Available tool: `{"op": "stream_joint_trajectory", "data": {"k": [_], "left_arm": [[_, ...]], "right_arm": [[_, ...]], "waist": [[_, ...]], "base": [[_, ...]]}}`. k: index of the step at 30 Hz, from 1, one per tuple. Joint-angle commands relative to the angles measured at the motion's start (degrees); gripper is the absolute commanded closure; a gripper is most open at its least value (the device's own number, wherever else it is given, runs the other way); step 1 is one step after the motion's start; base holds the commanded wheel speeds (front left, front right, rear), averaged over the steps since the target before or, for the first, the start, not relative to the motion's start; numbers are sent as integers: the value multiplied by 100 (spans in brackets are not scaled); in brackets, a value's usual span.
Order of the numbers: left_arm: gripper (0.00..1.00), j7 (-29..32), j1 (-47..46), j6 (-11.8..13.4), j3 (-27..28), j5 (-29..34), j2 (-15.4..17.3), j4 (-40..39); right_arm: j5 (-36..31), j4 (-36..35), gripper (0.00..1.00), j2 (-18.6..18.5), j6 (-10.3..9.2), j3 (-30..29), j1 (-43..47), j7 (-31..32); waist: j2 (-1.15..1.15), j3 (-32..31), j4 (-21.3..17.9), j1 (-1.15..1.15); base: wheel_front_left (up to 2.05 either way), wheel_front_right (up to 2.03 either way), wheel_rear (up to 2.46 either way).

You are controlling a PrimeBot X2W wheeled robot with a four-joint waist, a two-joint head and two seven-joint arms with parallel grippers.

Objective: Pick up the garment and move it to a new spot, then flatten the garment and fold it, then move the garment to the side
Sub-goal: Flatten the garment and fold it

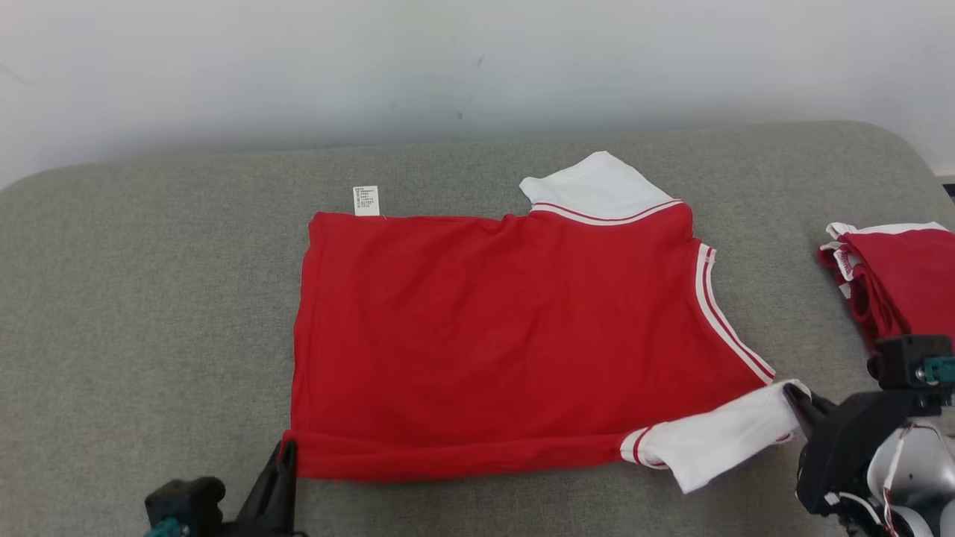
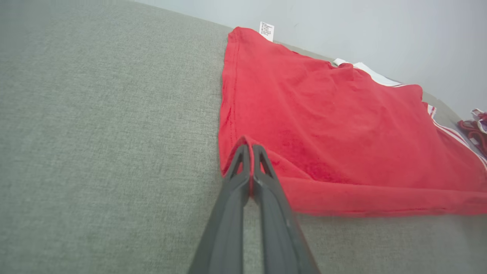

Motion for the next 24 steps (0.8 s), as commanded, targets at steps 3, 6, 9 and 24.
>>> {"op": "stream_joint_trajectory", "data": {"k": [3, 6, 9, 24], "left_arm": [[100, 159, -433, -2, -39, -1, -12, 136], [100, 224, -733, -6, -79, 27, -31, 333], [100, 269, -1040, -7, -112, 58, -48, 567], [100, 174, -1961, 86, -143, 120, -107, 1557]], "right_arm": [[9, 339, 100, -244, -11, 190, -447, -164], [49, 673, 100, -452, -11, 444, -823, -365], [79, 1001, 100, -668, -11, 692, -1168, -611], [43, 2079, 100, -1023, -11, 1278, -2226, -1769]], "waist": [[0, 81, 44, -1], [0, 153, 70, -1], [0, 235, 85, -1], [0, 551, 93, -1]], "base": [[0, 0, 0], [0, 0, 0], [0, 0, 0], [0, 0, 0]]}}
